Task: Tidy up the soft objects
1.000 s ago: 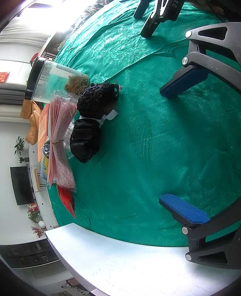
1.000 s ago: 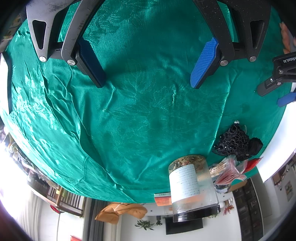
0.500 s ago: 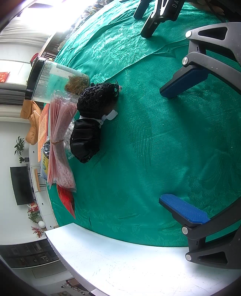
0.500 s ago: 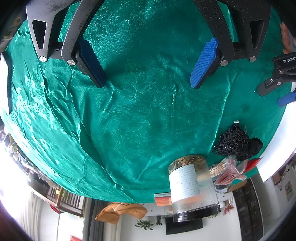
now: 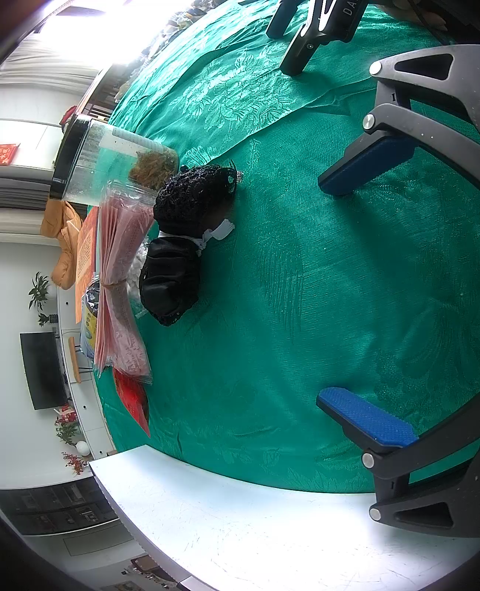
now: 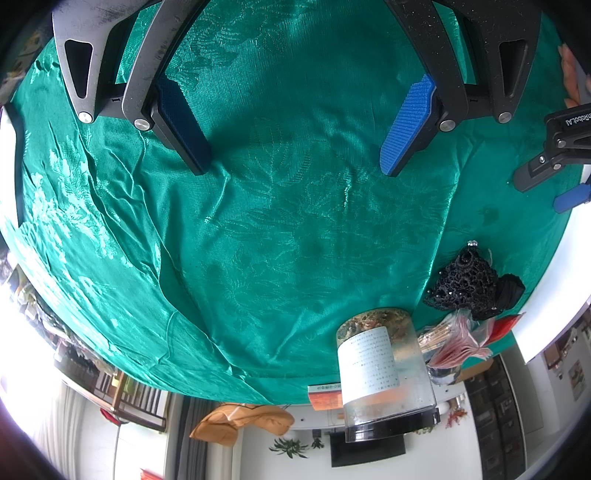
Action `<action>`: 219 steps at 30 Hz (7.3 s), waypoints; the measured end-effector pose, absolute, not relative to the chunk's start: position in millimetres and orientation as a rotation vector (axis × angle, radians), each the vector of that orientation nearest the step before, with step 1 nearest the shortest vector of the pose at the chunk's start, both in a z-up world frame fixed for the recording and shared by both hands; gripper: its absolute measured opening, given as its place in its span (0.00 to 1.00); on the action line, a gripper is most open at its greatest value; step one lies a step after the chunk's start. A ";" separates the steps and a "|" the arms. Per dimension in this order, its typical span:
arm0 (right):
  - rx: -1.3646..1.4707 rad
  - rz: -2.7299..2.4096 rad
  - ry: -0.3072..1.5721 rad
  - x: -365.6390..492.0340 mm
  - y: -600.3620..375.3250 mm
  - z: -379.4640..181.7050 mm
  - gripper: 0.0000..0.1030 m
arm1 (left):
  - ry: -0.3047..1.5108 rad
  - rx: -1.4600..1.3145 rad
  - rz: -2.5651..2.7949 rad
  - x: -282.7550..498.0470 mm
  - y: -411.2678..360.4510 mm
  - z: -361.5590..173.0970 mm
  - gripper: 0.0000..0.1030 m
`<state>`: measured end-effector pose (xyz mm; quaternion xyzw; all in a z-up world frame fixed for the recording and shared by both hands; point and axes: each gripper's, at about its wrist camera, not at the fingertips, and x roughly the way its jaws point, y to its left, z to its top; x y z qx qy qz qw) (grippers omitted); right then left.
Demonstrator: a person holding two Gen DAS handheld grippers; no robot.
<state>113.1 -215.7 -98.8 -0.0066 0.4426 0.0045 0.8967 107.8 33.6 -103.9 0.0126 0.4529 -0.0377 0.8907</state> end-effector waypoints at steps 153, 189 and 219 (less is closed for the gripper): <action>0.014 -0.052 0.910 146.0 -244.7 -90.6 0.85 | 0.941 0.028 -0.083 112.7 27.4 -106.0 1.00; 0.012 -0.048 0.915 147.2 -242.2 -90.9 0.88 | 1.086 -0.430 -0.128 272.4 70.4 -66.3 0.29; 0.012 -0.042 0.919 147.4 -243.0 -90.8 0.88 | 1.183 0.135 -0.206 143.8 -3.6 -104.0 1.00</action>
